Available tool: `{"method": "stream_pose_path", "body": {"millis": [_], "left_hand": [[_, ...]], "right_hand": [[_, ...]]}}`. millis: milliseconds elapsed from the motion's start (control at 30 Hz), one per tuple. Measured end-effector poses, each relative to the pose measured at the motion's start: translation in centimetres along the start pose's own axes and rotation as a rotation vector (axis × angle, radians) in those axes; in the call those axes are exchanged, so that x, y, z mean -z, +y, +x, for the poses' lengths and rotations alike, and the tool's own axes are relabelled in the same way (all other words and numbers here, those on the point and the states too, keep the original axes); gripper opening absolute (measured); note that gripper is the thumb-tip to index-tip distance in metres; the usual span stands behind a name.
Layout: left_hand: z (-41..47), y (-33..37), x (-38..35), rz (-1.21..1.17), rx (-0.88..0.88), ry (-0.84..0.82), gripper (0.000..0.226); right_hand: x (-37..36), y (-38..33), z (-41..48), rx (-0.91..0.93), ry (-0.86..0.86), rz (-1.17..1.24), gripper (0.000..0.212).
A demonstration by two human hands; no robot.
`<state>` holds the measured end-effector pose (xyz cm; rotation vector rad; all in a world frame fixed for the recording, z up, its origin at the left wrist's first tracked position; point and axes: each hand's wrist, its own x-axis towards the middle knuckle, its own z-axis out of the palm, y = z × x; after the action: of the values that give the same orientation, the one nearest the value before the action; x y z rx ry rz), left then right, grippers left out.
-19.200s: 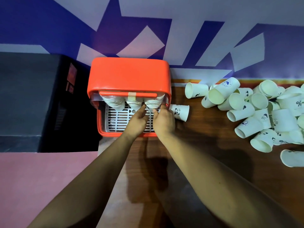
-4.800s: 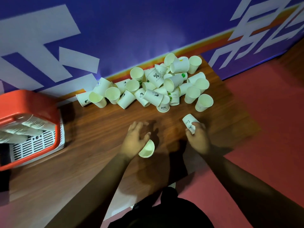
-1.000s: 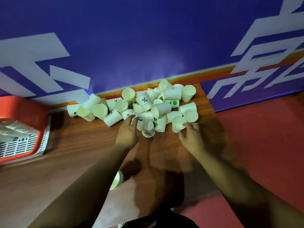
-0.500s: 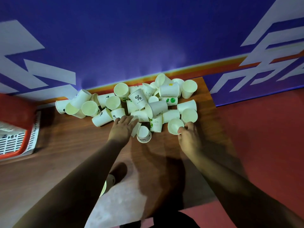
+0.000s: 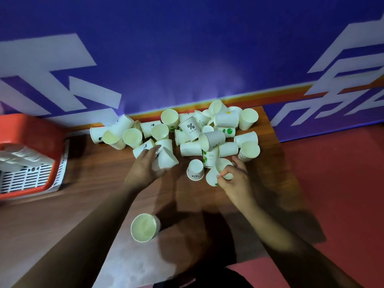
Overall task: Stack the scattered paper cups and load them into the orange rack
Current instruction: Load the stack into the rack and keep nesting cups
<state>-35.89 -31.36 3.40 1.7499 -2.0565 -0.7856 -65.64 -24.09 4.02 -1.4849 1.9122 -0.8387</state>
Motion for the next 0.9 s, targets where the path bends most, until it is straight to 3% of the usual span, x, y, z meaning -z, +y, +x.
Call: {"method": "stream_pose_path", "body": {"millis": [100, 200, 300, 433, 567, 733, 833, 900], "left_hand": [[-2.8, -0.1, 3.0, -0.513, 0.197, 0.028, 0.076], [-5.8, -1.8, 4.6, -0.712, 0.235, 0.073, 0.065], [-8.6, -4.2, 5.5, -0.876, 0.334, 0.159, 0.071], [-11.6, -5.7, 6.0, -1.093, 0.401, 0.25, 0.049], [-14.2, -7.1, 6.3, -1.171, 0.423, 0.262, 0.045], [-16.4, -7.8, 6.1, -1.094, 0.377, 0.183, 0.063], [-17.3, -7.7, 5.5, -1.018, 0.319, 0.071, 0.078], [-17.8, -7.4, 5.1, -0.976, 0.274, 0.014, 0.079]], "right_hand": [[-1.9, -4.4, -1.9, 0.052, -0.072, 0.021, 0.024], [-4.0, -8.8, -4.5, 0.173, -0.158, 0.129, 0.021], [-6.1, -11.9, -7.5, 0.179, -0.374, 0.216, 0.053], [-8.5, -12.8, -10.3, 0.151, -0.501, 0.077, 0.077], [-10.9, -12.0, -12.4, 0.284, -0.498, -0.191, 0.082], [-14.0, -10.2, -14.1, 0.44, -0.521, -0.426, 0.089], [-14.2, -9.6, -14.2, 0.363, -0.552, -0.381, 0.097], [-13.6, -9.9, -13.8, 0.178, -0.523, -0.136, 0.089]]}}
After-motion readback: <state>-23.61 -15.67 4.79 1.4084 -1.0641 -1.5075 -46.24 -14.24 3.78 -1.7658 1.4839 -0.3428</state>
